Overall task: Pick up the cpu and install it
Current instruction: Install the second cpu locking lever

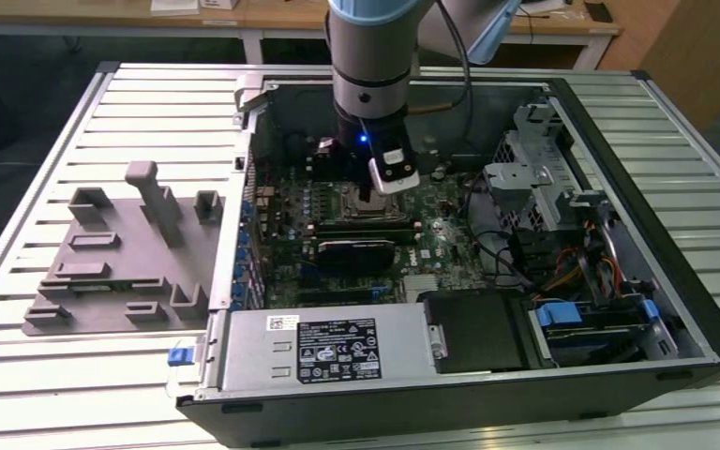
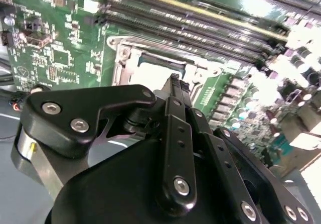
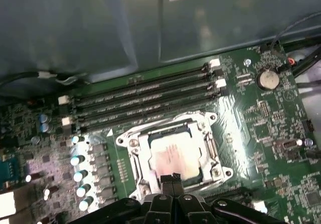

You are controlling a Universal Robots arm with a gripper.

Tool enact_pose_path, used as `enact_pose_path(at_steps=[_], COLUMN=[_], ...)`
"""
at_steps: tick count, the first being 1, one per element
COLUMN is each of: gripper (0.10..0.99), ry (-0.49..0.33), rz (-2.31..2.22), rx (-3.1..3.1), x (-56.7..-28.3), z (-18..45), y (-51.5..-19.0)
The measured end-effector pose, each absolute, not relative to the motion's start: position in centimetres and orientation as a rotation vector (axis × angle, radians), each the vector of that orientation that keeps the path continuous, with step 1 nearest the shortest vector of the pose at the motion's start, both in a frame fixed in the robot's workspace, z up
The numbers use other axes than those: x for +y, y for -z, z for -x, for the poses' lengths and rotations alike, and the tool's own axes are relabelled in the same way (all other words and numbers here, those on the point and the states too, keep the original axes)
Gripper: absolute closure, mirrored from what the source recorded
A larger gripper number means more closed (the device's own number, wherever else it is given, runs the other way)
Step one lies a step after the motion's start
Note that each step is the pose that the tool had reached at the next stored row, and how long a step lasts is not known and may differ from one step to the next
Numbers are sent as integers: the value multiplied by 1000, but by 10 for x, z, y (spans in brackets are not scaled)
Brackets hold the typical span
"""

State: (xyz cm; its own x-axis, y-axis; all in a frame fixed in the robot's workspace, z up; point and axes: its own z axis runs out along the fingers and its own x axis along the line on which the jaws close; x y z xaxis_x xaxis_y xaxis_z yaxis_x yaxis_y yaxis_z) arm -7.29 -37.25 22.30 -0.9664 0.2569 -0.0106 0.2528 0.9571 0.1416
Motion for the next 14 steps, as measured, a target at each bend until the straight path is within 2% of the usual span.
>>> enact_pose_path(at_steps=[7,14], gripper=[976,976], ry=[-175,-174], rz=[-400,-400], rx=[3079,3079], x=[-359,-359], z=[64,63], y=[-222,-222])
